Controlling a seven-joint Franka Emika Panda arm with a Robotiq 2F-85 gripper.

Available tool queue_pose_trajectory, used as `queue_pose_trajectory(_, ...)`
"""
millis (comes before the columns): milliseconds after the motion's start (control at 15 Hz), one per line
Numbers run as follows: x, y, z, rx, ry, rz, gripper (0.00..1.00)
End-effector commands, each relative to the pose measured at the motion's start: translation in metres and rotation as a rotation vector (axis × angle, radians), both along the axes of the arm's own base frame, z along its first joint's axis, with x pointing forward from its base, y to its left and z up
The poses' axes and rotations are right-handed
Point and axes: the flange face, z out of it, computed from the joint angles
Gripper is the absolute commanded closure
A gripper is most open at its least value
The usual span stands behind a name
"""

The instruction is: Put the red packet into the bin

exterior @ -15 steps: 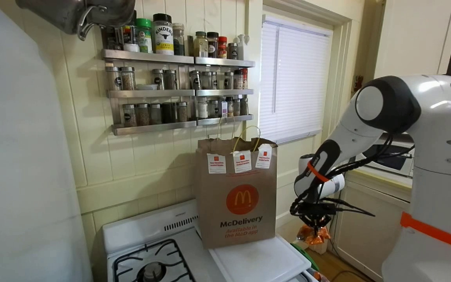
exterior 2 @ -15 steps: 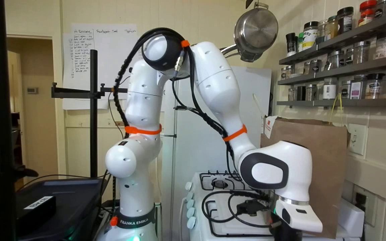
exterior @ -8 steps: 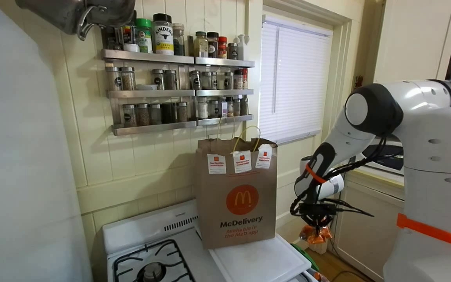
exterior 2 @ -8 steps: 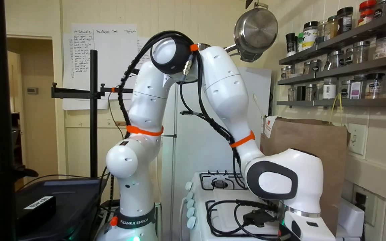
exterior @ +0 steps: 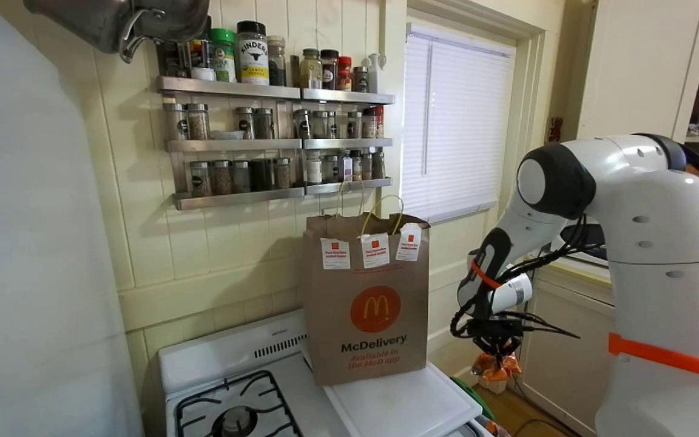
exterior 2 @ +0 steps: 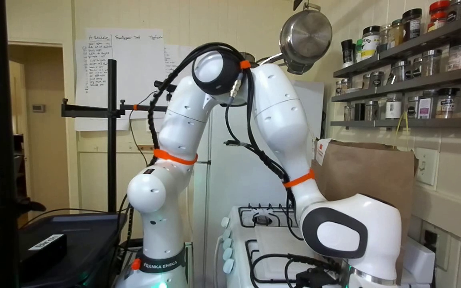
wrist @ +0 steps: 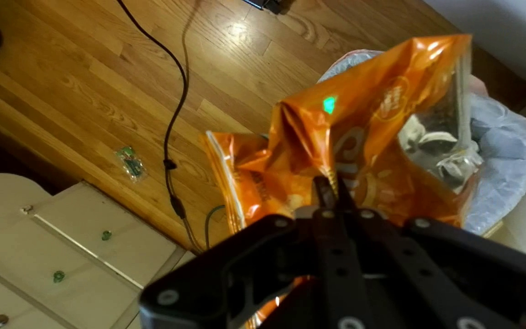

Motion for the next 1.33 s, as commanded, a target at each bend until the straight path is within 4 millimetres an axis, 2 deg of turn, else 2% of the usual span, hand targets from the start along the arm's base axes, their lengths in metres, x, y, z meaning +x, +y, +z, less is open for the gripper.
queue_pose_trajectory(0,0.006,-0.014,-0.03,0.026,0.049,-0.01,1.0)
queue_pose_trajectory(400,0.02,-0.022,-0.065,0.083,0.028,0.052,1.0)
queue_pose_trajectory(867,0.067,-0.025,-0.087,0.078,0.013,0.153,1.0)
queue_pose_trajectory(1067,0.085,-0.033,-0.094,0.035,0.052,0.138,1.0)
queue_pose_trajectory(1133,0.073,-0.026,-0.082,0.058,0.021,0.143,0.99)
queue_pose_trajectory(1267,0.081,-0.031,-0.088,0.042,0.028,0.15,0.99)
